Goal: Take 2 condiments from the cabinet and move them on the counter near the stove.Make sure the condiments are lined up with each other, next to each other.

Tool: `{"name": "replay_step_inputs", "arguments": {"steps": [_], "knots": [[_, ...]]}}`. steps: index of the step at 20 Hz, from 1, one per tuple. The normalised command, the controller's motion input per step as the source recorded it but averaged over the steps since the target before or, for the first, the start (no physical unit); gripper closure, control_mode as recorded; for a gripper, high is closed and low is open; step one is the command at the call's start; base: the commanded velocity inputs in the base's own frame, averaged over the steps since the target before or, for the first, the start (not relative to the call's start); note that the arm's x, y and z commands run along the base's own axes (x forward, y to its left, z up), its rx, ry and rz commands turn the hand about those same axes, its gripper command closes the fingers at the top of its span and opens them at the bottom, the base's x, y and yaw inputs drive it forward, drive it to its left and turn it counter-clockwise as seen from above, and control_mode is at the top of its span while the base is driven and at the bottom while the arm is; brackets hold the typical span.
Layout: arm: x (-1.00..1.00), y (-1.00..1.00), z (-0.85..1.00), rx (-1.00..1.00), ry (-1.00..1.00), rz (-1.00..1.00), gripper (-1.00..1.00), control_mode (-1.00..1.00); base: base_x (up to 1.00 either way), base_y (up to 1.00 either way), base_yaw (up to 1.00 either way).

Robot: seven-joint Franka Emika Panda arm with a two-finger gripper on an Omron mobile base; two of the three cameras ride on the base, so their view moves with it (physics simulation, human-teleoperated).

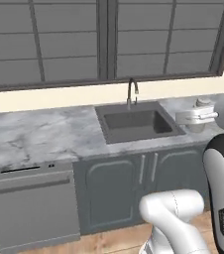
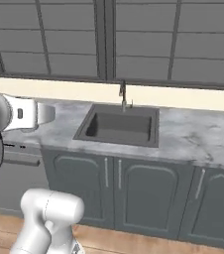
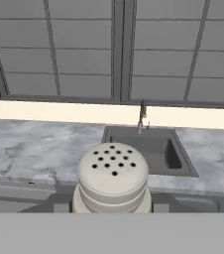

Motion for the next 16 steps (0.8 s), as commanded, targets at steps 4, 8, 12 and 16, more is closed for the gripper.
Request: {"name": "replay_step_inputs", "arguments": {"steps": [4, 8, 12, 16], "knots": [[0.0, 0.0, 0.0, 0.0, 0.0, 0.0, 1.0, 1.0, -0.35, 0.33, 0.68], [0.0, 0.0, 0.0, 0.0, 0.0, 0.0, 1.0, 1.0, -0.29, 0.36, 0.72], [0.0, 0.0, 0.0, 0.0, 0.0, 0.0, 1.0, 1.0, -0.2, 0.33, 0.72], [0.0, 0.0, 0.0, 0.0, 0.0, 0.0, 1.0, 1.0, -0.09, 0.34, 0.72]]}}
